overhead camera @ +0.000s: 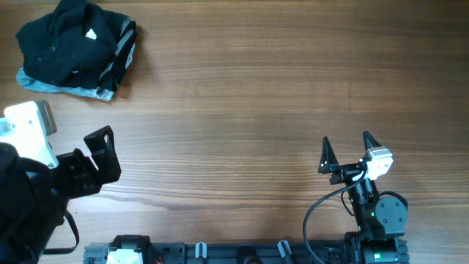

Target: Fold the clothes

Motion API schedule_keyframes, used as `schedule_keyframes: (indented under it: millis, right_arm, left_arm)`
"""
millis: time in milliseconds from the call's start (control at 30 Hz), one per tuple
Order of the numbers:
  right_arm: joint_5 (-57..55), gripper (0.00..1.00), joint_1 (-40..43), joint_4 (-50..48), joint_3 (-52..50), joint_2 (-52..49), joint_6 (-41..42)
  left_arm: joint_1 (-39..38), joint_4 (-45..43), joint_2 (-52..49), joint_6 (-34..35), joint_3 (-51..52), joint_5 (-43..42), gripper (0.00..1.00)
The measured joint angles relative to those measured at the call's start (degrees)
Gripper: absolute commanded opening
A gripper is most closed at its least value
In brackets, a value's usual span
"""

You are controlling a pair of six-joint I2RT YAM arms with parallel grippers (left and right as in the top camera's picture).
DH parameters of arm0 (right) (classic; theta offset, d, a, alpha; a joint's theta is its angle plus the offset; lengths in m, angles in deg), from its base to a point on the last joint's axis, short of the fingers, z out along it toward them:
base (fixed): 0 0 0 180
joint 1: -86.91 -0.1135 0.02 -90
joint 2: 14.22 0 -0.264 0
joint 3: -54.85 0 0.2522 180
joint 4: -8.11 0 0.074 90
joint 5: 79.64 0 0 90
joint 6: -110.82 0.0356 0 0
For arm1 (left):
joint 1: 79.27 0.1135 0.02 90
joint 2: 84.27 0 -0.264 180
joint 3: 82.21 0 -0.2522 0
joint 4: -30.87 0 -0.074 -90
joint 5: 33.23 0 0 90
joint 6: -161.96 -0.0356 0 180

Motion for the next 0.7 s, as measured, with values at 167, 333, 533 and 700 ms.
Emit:
schedule_keyframes:
  millis: [167,333,533,700]
  right_arm:
    - [0.0,1.0,0.0,0.02,0.02,0.0,0.0]
    - [0.0,1.0,0.0,-0.02,0.0,0.0,0.02]
    - [0.0,1.0,0.0,0.0,0.0,-0.07,0.02]
    - [0.0,1.0,0.0,0.02,0.0,-0.07,0.02]
  left_arm:
    - [0.0,-14.29,1.42,0.15,3.91,-1.16,1.0]
    - [0.0,-41.11,12.66,0.42,30.01,-1.53,1.0]
    - [0.0,-65.66,30.42,0.46,64.96,-1.53,1.0]
    - [0.02,-77.92,45.35,0.57,86.99,-1.53,1.0]
